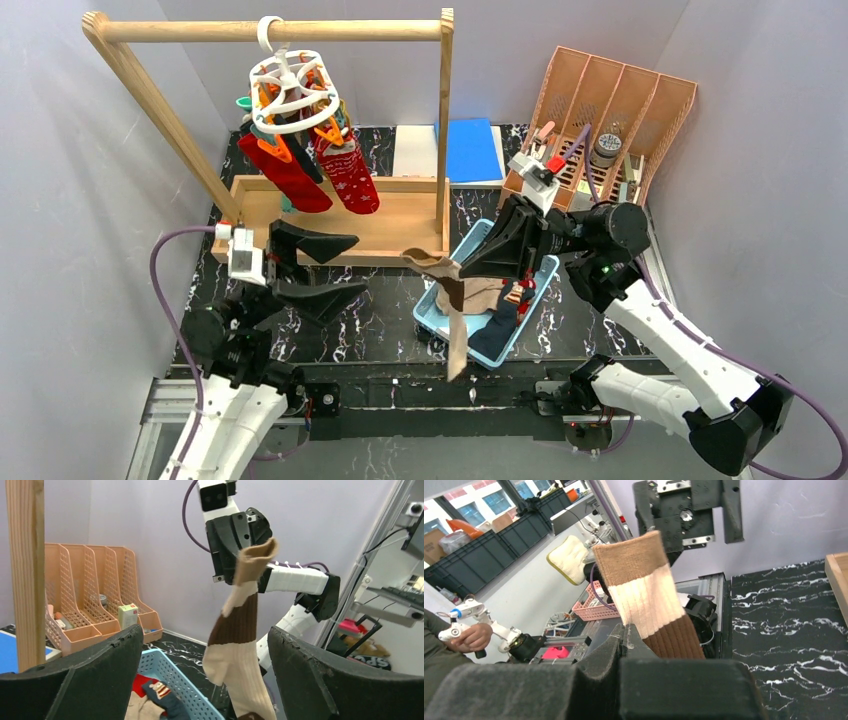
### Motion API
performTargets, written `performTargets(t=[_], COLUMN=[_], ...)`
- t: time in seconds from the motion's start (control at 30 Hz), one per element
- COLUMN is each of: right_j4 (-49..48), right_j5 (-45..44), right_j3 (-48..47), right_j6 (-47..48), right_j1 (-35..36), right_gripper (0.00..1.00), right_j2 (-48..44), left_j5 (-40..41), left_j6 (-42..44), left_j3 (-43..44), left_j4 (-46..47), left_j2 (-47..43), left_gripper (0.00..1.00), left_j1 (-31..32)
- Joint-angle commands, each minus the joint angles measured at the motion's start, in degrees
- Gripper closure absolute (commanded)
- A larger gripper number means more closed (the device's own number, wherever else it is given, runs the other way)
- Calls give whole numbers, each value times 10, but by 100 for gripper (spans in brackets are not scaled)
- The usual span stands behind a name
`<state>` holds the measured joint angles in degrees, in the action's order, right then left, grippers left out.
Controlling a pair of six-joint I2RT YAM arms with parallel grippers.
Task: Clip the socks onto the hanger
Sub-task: Pick up the sock from the bin.
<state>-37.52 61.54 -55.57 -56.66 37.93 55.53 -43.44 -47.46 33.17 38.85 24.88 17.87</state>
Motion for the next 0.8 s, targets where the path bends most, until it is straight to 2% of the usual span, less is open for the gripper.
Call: performTargets(t=[0.0,0.2,0.5,0.6,0.77], right_j4=[-57,-120,-157,-165,-168], right_j5=[-45,-38,-23,-17,-15], right_j3=[48,66,65,61,57], right_j6=[-12,-34,-35,-41,-41], right_j1=[2,24,61,70,81], right_gripper=[99,99,99,99,99], right_j2=[-7,38,69,74,77], left_j5=[6,18,-36,-47,-38], left_j6=[69,132,176,167,92], left_j3=[-26,-5,1,-10,-25], left_j4=[-48,-70,-73,-41,66], left_j2=[-25,4,46,41,45], left_gripper=[9,12,11,11,13], left_j1=[3,17,45,47,49])
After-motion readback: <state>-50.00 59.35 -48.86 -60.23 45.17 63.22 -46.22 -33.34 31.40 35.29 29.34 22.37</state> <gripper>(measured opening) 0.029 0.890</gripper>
